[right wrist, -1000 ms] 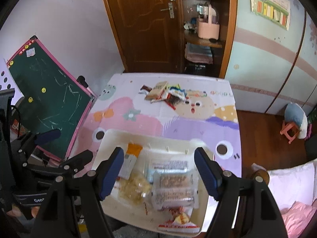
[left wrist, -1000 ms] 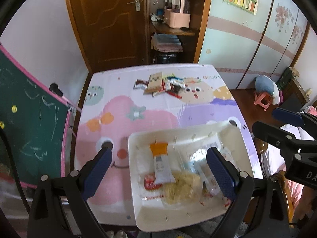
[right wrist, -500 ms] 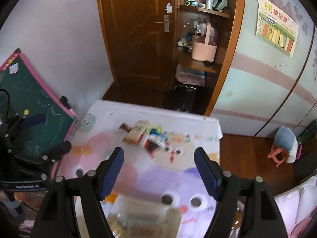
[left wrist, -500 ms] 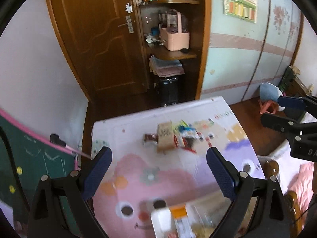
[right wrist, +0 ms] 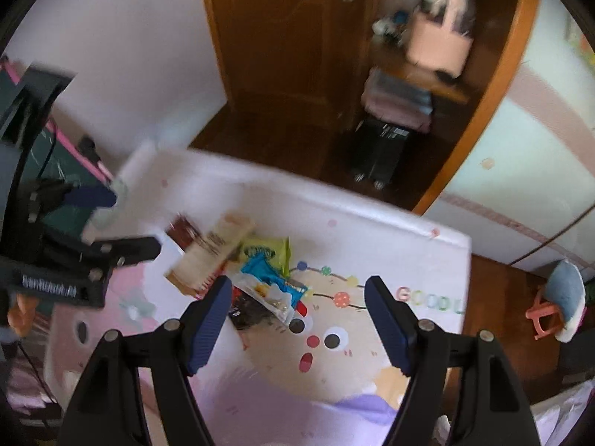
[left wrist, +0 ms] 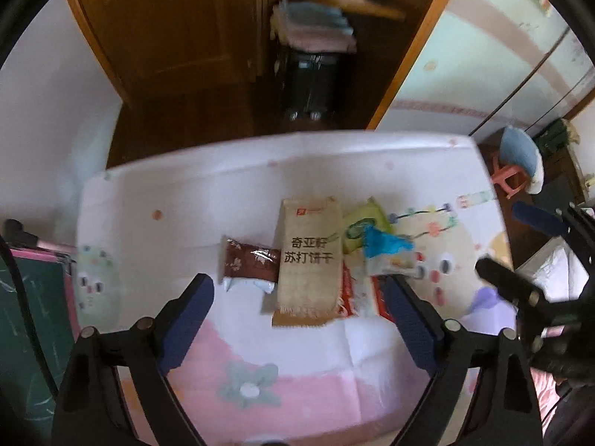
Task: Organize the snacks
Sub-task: 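Grasp the beige cracker packet with left tool while right tool grasps blue-white packet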
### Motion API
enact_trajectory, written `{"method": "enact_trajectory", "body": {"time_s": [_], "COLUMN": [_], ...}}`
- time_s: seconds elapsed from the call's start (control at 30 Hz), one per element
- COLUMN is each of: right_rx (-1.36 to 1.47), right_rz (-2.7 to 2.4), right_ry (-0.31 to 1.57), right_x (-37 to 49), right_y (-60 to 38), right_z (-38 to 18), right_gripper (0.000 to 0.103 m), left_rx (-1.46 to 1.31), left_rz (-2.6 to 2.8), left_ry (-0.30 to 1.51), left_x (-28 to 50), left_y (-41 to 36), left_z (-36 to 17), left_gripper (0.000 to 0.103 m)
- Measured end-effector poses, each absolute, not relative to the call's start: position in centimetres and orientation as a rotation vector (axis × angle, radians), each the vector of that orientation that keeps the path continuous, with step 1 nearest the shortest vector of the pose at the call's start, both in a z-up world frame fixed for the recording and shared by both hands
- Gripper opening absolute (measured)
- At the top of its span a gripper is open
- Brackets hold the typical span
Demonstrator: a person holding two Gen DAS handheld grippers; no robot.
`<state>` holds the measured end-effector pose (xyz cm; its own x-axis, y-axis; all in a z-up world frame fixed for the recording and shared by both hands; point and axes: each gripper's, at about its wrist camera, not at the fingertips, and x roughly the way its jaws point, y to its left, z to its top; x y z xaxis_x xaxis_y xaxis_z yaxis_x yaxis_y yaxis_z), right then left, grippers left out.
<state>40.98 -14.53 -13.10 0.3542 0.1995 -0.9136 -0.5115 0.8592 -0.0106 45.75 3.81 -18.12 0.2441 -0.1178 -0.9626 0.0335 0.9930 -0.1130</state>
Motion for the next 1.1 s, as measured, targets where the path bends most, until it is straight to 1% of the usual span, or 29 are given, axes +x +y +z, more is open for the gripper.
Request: {"method": "enact_trajectory", "body": {"time_s": [0.07,0.23,0.57,0.7,0.77,0.83,0.87,0.9,0.97,1.0,1.03,1.07,1.1], "right_rx": [-0.35,-0.395,-0.479,-0.426,-0.37,-0.325,-0.302,-0.286,-0.274,-0.269,-0.27,-0.272,-0.266], "right_rz": [0.485,0.538,0.662,0.69,0.714,0.739,0.749,0.749,0.733,0.731,0.727,0.72,0.716], "right_ry": [1.144,1.174,1.162,1.176,1.203,1.232,1.245,1.252,1.265,1.265,1.261,1.253,1.249], "right_x": [41.4,41.9,42.2,42.7,42.9,43.0,43.0,43.0,43.1,43.0,42.9,42.8,42.7], "right_y": [-14.2,-13.5,-10.6,-10.9,-11.5,-12.1,-12.4,-12.7,-13.0,-13.1,-13.2,-13.3,-13.4], "right_z": [-15.6,-19.6,-22.0,-22.8,-23.0,-23.0,-23.1,-23.0,-23.0,-22.9,-22.8,-22.8,-22.7], "right_gripper": [0.074,0.074,0.074,0.073,0.067,0.055,0.051,0.041,0.039,0.038,0.037,0.036,0.035], "left_rx": [-0.076,-0.071,-0.074,-0.076,-0.073,-0.08,-0.085,-0.09,-0.097,-0.097,-0.105,-0.124,-0.124], "left_rz": [-0.117,-0.166,-0.224,-0.234,-0.237,-0.248,-0.253,-0.256,-0.257,-0.261,-0.272,-0.289,-0.281], "left_ry": [1.343,1.407,1.45,1.45,1.453,1.459,1.457,1.456,1.453,1.45,1.447,1.449,1.454], "left_x": [46.5,47.8,49.3,50.2,50.6,51.1,51.2,51.3,51.5,51.5,51.4,51.4,51.3], "left_y": [3.5,2.5,1.4,1.3,1.4,1.4,1.5,1.6,1.8,1.8,1.9,1.8,1.8], "left_z": [-20.3,-24.3,-27.4,-27.8,-27.9,-28.2,-28.2,-28.2,-28.2,-28.1,-28.0,-27.9,-28.0], "left_gripper": [0.089,0.079,0.076,0.076,0.075,0.075,0.074,0.073,0.071,0.065,0.054,0.052,0.051]}}
